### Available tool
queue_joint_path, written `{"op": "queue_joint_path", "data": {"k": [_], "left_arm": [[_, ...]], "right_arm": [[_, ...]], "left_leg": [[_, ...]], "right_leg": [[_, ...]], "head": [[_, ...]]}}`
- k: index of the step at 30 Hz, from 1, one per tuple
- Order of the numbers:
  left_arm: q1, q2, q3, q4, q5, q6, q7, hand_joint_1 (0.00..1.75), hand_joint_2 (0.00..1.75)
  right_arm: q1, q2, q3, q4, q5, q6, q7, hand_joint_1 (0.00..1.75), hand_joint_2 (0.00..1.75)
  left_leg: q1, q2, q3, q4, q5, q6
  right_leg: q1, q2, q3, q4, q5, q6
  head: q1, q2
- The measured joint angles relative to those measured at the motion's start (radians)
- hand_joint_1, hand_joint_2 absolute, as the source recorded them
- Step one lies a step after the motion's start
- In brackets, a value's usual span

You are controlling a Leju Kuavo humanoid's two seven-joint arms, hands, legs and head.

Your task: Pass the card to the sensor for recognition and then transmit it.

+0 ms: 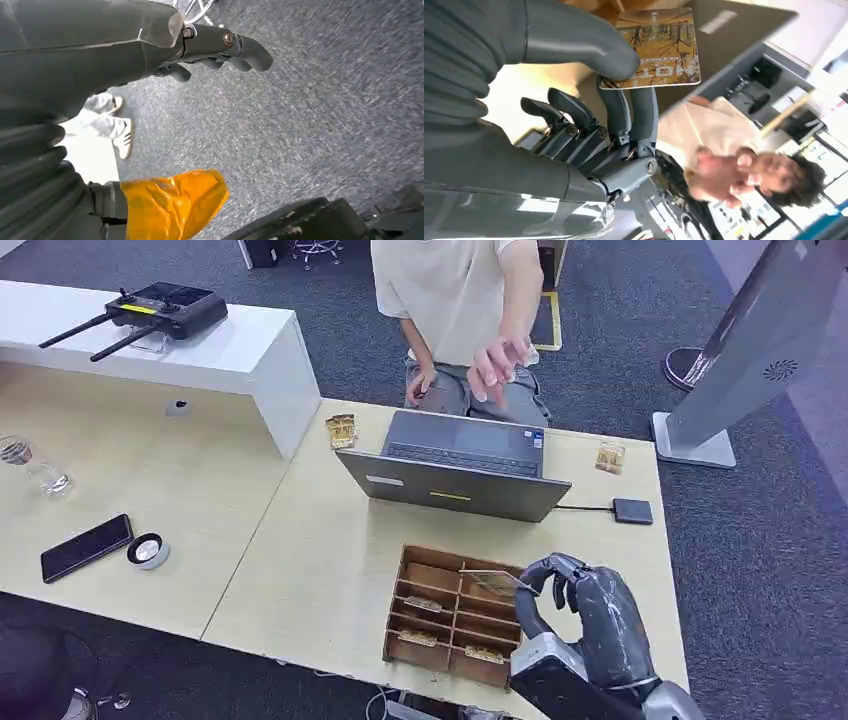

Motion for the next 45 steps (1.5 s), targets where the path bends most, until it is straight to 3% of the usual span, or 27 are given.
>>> {"op": "queue_joint_path", "data": {"k": [9,15,24,32,34,35,40,45], "left_arm": [[-0.020,-0.005,-0.007,0.002,-0.027,-0.015,-0.005,0.00,1.75],[-0.036,0.001,-0.032,0.000,-0.044,-0.045,0.023,0.00,1.75],[-0.053,0.017,-0.077,-0.022,-0.072,-0.093,0.054,0.00,1.75],[-0.066,0.028,-0.103,-0.048,-0.094,-0.127,0.072,0.00,1.75],[-0.068,0.033,-0.108,-0.056,-0.103,-0.149,0.089,0.00,1.75],[-0.066,0.035,-0.111,-0.063,-0.105,-0.156,0.097,0.00,1.75],[-0.052,0.059,-0.122,-0.140,-0.112,-0.204,0.155,0.00,1.75],[-0.035,0.071,-0.122,-0.190,-0.114,-0.212,0.164,0.00,1.75]], "right_arm": [[-0.127,0.096,-0.011,-0.005,0.010,-0.006,0.048,1.75,1.75],[-0.290,0.139,-0.028,0.087,-0.035,0.007,0.055,1.75,1.75],[-0.437,0.220,-0.025,0.230,0.165,-0.006,0.101,1.75,1.75],[-0.501,0.275,-0.006,0.333,0.317,-0.006,0.121,1.75,1.75],[-0.508,0.280,0.000,0.356,0.367,-0.007,0.121,0.12,1.75],[-0.508,0.283,0.000,0.363,0.379,-0.006,0.119,0.00,1.75],[-0.507,0.291,0.008,0.402,0.439,0.002,0.101,0.00,1.75],[-0.494,0.291,0.013,0.412,0.443,0.005,0.095,0.00,1.75]], "left_leg": [[0.000,0.000,-0.001,0.000,0.001,-0.001],[0.000,0.001,-0.001,0.000,0.002,-0.001],[0.002,0.001,-0.001,0.000,0.003,-0.002],[0.003,0.001,-0.001,0.000,0.003,-0.002],[0.003,0.001,-0.001,0.000,0.003,-0.002],[0.003,0.001,-0.001,0.000,0.003,-0.002],[0.003,0.001,-0.001,0.000,0.003,-0.002],[0.003,0.001,-0.001,0.000,0.003,-0.002]], "right_leg": [[0.000,0.000,0.000,0.001,0.000,0.000],[0.000,0.000,-0.001,0.001,0.002,-0.001],[0.002,0.001,-0.001,0.001,0.003,-0.003],[0.003,0.001,-0.001,0.001,0.003,-0.003],[0.003,0.000,-0.001,0.001,0.003,-0.003],[0.003,0.000,-0.001,0.001,0.003,-0.003],[0.003,0.000,-0.002,0.001,0.003,-0.003],[0.003,0.000,-0.002,0.001,0.003,-0.003]], "head": [[0.000,0.000],[0.000,0.000],[0.000,0.000],[0.000,0.000],[0.000,0.000],[0.000,0.000],[0.000,0.000],[0.000,0.000]]}}
